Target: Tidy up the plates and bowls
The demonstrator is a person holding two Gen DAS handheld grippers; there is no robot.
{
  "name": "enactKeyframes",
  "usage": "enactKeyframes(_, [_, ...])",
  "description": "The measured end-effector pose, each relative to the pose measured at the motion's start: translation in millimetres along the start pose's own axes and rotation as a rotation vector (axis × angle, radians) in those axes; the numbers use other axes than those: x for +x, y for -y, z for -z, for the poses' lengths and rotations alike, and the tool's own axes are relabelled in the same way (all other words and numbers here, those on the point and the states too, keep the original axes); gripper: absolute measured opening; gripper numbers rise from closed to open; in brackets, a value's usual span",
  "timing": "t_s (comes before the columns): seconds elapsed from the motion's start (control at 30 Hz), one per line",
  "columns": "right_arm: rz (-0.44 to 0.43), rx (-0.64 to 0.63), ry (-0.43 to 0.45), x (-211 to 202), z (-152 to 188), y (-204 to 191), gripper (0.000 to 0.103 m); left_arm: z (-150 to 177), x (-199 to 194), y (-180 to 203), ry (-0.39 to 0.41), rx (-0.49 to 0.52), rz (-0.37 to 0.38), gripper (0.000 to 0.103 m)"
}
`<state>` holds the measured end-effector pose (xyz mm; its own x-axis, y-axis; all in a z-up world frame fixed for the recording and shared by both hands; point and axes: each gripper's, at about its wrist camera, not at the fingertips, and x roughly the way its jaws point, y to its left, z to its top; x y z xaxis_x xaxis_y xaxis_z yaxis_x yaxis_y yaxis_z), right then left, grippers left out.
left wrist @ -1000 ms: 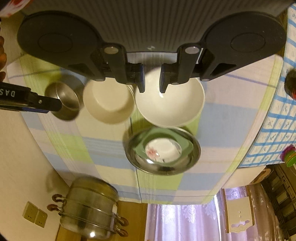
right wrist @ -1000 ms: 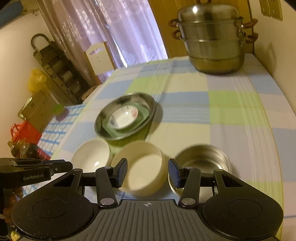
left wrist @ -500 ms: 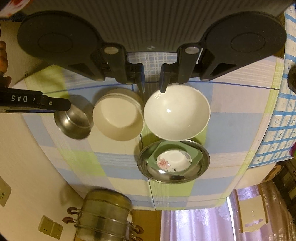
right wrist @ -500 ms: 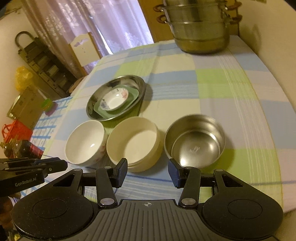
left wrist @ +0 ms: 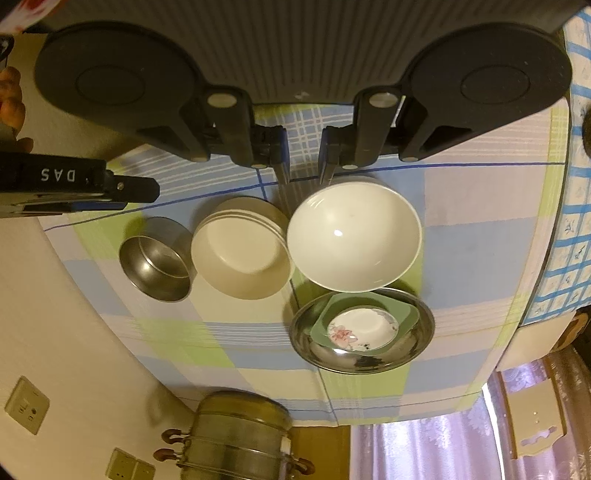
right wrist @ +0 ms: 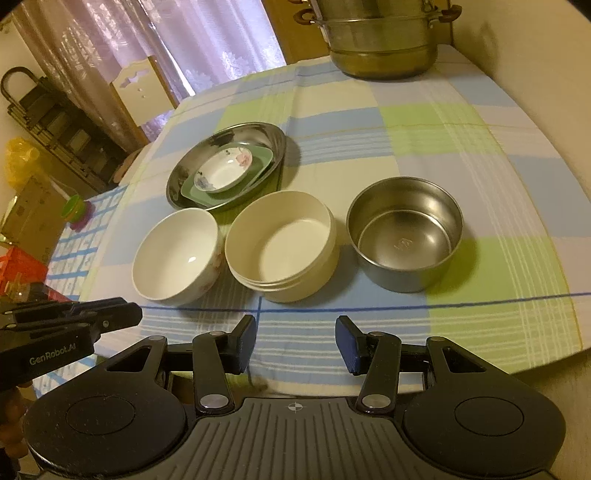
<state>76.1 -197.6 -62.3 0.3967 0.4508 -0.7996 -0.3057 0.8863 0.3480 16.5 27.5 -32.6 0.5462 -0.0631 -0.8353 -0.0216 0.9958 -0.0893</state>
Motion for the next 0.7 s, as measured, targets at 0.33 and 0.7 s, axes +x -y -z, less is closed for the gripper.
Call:
enactKeyframes(0.33, [0.019, 0.019, 0.001, -4, 8, 8, 0.049, 1, 8, 19, -0.008, 0.029, 0.015, 0.014])
enactKeyframes(0.7, [0.007, 0.01, -0.016, 1, 4, 26, 0.049, -1, 24, 36, -0.035, -0.023, 0.0, 0.014])
